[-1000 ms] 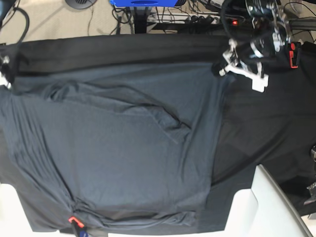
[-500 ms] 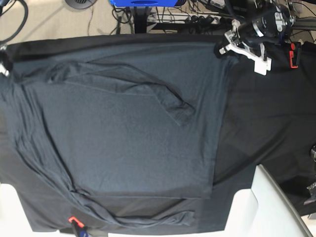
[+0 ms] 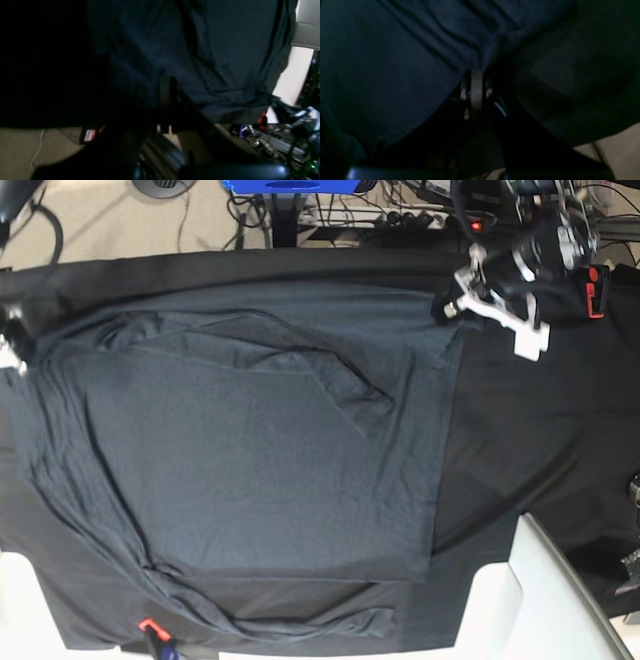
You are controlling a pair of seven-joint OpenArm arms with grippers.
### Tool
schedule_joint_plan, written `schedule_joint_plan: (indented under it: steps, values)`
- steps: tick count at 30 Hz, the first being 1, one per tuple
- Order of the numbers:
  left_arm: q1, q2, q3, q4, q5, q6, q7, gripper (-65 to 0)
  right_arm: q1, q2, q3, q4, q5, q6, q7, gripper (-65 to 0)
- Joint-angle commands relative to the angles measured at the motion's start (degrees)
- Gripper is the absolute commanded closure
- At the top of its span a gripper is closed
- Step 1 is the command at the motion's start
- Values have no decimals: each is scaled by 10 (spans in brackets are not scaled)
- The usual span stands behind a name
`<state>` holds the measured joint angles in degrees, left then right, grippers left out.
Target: Fold the T-shirt properly
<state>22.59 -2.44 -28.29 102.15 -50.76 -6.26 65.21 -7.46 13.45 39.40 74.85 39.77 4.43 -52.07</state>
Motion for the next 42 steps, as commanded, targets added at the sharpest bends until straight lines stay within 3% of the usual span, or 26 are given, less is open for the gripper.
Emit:
schedule_joint_plan:
  steps: [1, 18, 25, 42]
  values:
    - [-10, -4, -1, -2, -10, -5, 1, 0, 10, 12, -4, -3, 5, 0, 3, -5]
    - [-126, -5, 3, -112, -8, -4, 2, 0, 116, 71, -58, -134, 4, -4, 9, -5]
    - [-169, -2, 5, -139, 64, -4, 2, 0, 151, 91, -110, -215, 4, -4, 64, -5]
    - [-193, -1, 0, -156, 68, -4, -3, 0, 183, 94, -125, -243, 4, -4, 82, -5]
